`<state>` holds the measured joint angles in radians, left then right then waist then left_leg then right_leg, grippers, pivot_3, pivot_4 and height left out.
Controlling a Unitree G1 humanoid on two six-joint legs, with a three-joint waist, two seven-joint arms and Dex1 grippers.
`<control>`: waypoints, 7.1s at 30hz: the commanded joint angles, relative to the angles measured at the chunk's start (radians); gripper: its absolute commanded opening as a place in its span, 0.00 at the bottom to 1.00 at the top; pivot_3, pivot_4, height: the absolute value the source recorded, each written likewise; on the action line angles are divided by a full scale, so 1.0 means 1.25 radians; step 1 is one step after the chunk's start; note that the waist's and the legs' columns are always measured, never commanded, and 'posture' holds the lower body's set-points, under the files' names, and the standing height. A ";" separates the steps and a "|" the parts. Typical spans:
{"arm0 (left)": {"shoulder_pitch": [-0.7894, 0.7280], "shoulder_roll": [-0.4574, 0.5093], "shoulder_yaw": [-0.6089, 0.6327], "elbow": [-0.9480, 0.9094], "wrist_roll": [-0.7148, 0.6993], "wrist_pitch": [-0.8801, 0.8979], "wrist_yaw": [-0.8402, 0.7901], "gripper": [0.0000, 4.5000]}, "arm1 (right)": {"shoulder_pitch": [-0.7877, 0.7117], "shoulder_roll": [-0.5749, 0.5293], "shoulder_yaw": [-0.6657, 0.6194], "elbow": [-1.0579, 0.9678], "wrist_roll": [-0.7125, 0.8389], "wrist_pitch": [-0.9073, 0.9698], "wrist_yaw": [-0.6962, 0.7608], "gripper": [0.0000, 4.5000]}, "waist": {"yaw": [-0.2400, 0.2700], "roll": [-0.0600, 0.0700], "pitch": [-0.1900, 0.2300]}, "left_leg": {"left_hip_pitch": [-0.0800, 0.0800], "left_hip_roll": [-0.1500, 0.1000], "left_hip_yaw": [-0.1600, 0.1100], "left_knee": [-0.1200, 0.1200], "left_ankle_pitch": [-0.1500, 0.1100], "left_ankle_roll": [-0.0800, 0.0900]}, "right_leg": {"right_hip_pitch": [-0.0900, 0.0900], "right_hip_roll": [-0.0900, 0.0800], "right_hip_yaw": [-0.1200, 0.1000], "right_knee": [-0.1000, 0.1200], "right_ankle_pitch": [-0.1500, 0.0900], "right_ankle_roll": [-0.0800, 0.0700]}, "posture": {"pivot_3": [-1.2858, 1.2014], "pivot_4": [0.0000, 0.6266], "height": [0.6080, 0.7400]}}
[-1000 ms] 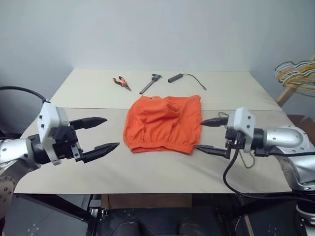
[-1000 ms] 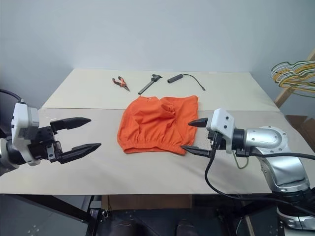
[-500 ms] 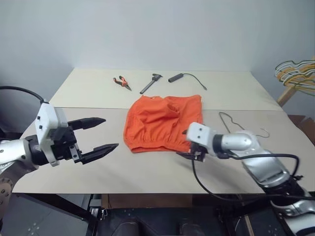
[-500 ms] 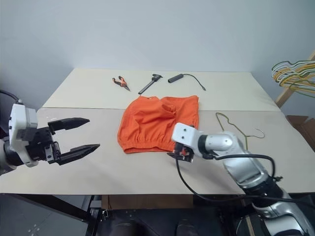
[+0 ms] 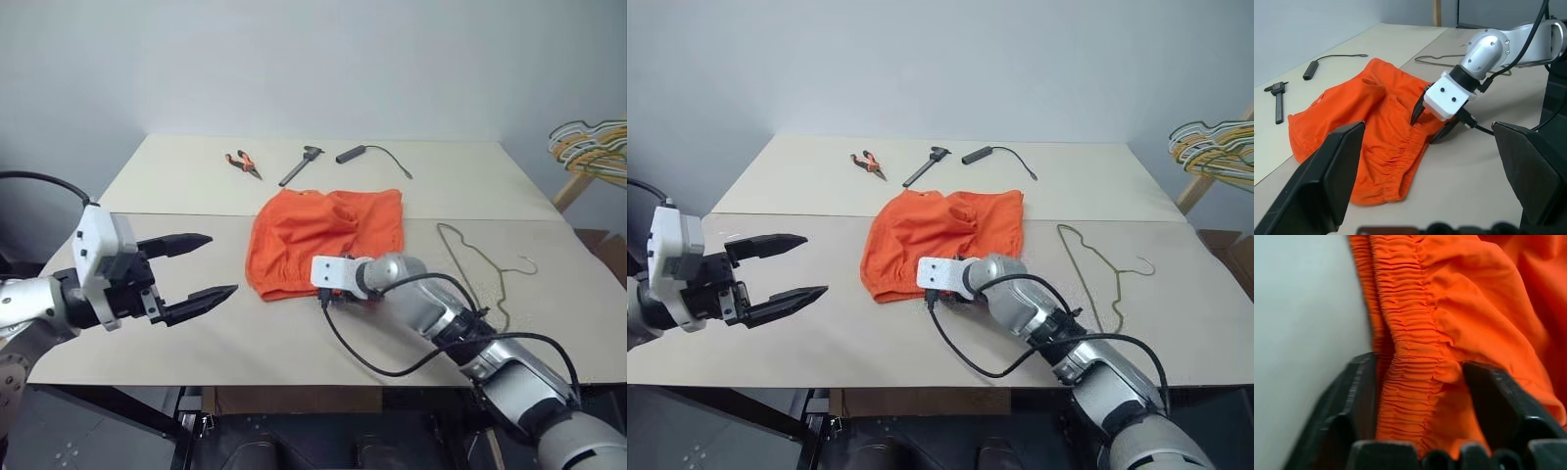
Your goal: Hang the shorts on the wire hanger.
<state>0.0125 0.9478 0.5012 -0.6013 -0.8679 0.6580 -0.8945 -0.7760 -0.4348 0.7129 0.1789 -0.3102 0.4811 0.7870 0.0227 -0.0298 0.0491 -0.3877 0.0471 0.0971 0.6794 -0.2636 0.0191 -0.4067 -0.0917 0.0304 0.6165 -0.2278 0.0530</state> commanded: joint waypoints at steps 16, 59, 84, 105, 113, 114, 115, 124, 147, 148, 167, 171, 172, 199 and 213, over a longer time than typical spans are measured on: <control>-0.014 -0.005 -0.011 -0.013 0.001 -0.018 0.002 1.00 | 0.066 -0.324 -0.154 0.147 0.081 -0.773 0.207 0.00 | -0.008 0.001 0.001 | 0.000 0.000 -0.002 -0.001 0.000 0.000 | 0.002 0.000 -0.003 -0.003 0.000 0.000 | 0.56 0.06 1.00; -0.123 -0.015 -0.134 0.068 0.059 -0.054 -0.063 1.00 | 0.269 -0.225 -0.044 -0.606 -0.029 0.496 -0.045 0.72 | -0.029 0.001 0.002 | 0.002 0.001 -0.004 0.001 0.002 -0.004 | 0.000 0.001 -0.003 0.009 -0.007 -0.006 | 0.53 0.06 1.00; -0.350 0.027 -0.434 0.420 0.348 -0.278 -0.344 1.00 | 0.397 -0.496 -0.249 -0.444 0.071 -0.218 0.065 0.00 | -0.036 0.000 0.001 | 0.002 0.000 -0.007 0.000 0.002 -0.004 | 0.001 0.001 -0.006 0.009 -0.009 -0.005 | 0.51 0.04 1.00; -0.861 -0.282 -0.810 1.354 0.993 -1.065 -0.169 1.00 | 0.491 -0.502 -0.388 -0.535 0.078 -0.243 0.137 0.00 | -0.076 -0.001 0.001 | -0.003 0.000 -0.007 0.004 -0.001 -0.001 | 0.001 0.000 -0.008 0.006 -0.009 -0.003 | 0.45 0.03 1.00; -0.890 -0.313 -0.863 1.426 1.141 -1.062 0.042 1.00 | 0.485 -0.476 -0.392 -0.542 0.069 -0.233 0.141 0.00 | -0.089 0.000 0.000 | -0.002 0.000 -0.007 0.004 -0.001 -0.001 | 0.001 0.000 -0.008 0.008 -0.009 -0.002 | 0.44 0.02 1.00; -0.889 -0.323 -0.865 1.433 1.150 -1.057 0.063 0.96 | 0.485 -0.475 -0.393 -0.542 0.068 -0.233 0.142 0.00 | -0.088 0.000 -0.001 | -0.002 0.000 -0.008 0.004 -0.001 -0.001 | 0.002 -0.001 -0.008 0.008 -0.009 -0.002 | 0.44 0.02 1.00; -0.886 -0.334 -0.865 1.439 1.154 -1.051 0.077 0.91 | 0.485 -0.474 -0.394 -0.543 0.069 -0.231 0.142 0.00 | -0.088 0.000 -0.001 | -0.002 0.000 -0.008 0.005 -0.001 -0.001 | 0.002 -0.001 -0.008 0.008 -0.009 -0.002 | 0.44 0.02 1.00; -0.868 -0.360 -0.864 1.471 1.196 -1.032 0.160 0.29 | 0.483 -0.467 -0.398 -0.554 0.067 -0.217 0.142 0.00 | -0.088 0.000 -0.001 | -0.002 0.000 -0.009 0.014 -0.001 0.000 | 0.004 -0.001 -0.009 0.012 -0.007 0.000 | 0.44 0.03 1.00; -0.534 0.133 -0.692 0.976 0.889 -1.063 -0.222 0.00 | 0.354 -0.326 -0.329 -0.310 -0.007 -0.417 0.041 0.00 | -0.119 0.001 0.002 | -0.005 0.002 -0.008 0.012 -0.004 0.001 | -0.001 0.000 -0.008 0.013 -0.008 -0.002 | 0.48 0.10 1.00; -0.473 0.172 -0.667 0.899 0.852 -1.028 -0.240 0.00 | 0.347 -0.322 -0.326 -0.297 -0.004 -0.435 0.038 0.00 | -0.121 0.001 0.002 | -0.005 0.002 -0.008 0.012 -0.004 0.001 | -0.002 0.000 -0.008 0.013 -0.008 -0.002 | 0.48 0.11 1.00; 0.178 0.248 -0.135 0.109 0.533 -0.490 -0.310 0.00 | 0.238 -0.371 -0.385 -0.153 0.292 -0.605 0.186 0.00 | -0.047 0.005 0.028 | 0.006 0.003 -0.004 0.012 -0.004 0.000 | 0.005 0.000 -0.007 0.016 -0.012 -0.008 | 0.50 0.14 1.00; -0.326 0.084 -0.357 0.354 0.628 -0.413 -0.183 0.00 | -0.010 -0.249 -0.396 0.024 0.228 -0.506 0.085 0.00 | -0.050 0.007 0.031 | 0.016 0.002 -0.005 0.012 -0.002 -0.001 | 0.014 0.001 -0.005 0.020 -0.015 -0.007 | 0.49 0.11 1.00; -0.460 0.027 -0.396 0.461 0.674 -0.416 -0.137 0.00 | -0.086 -0.213 -0.392 0.104 0.194 -0.493 0.036 0.00 | -0.050 0.007 0.031 | 0.016 0.002 -0.006 0.012 -0.001 -0.001 | 0.015 0.001 -0.005 0.021 -0.015 -0.005 | 0.49 0.10 1.00; -0.656 -0.132 -0.537 0.827 0.714 -0.938 0.275 0.00 | -0.246 -0.098 -0.390 0.821 0.014 -1.137 -0.432 0.00 | -0.170 0.005 0.022 | -0.006 -0.011 -0.002 -0.012 0.012 -0.007 | -0.013 -0.018 -0.016 0.007 0.000 0.003 | 0.49 0.12 1.00; -0.064 0.324 -0.335 0.262 0.454 -0.529 -0.284 0.00 | 0.056 -0.152 -0.346 0.505 0.221 -1.152 0.189 0.00 | -0.145 0.005 0.043 | 0.021 -0.008 -0.007 -0.006 0.003 0.007 | 0.015 -0.018 -0.013 0.007 0.000 0.004 | 0.49 0.16 1.00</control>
<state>-0.0899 1.3121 0.0186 -0.2139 -0.2667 -0.0274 -1.1764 -0.7133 -0.5944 0.2827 0.8471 -0.0137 -0.9419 1.0189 -0.1582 -0.0231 0.1024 -0.3623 0.0374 0.0888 0.6733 -0.2600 0.0271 -0.3891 -0.1138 0.0137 0.6267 -0.2275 0.0564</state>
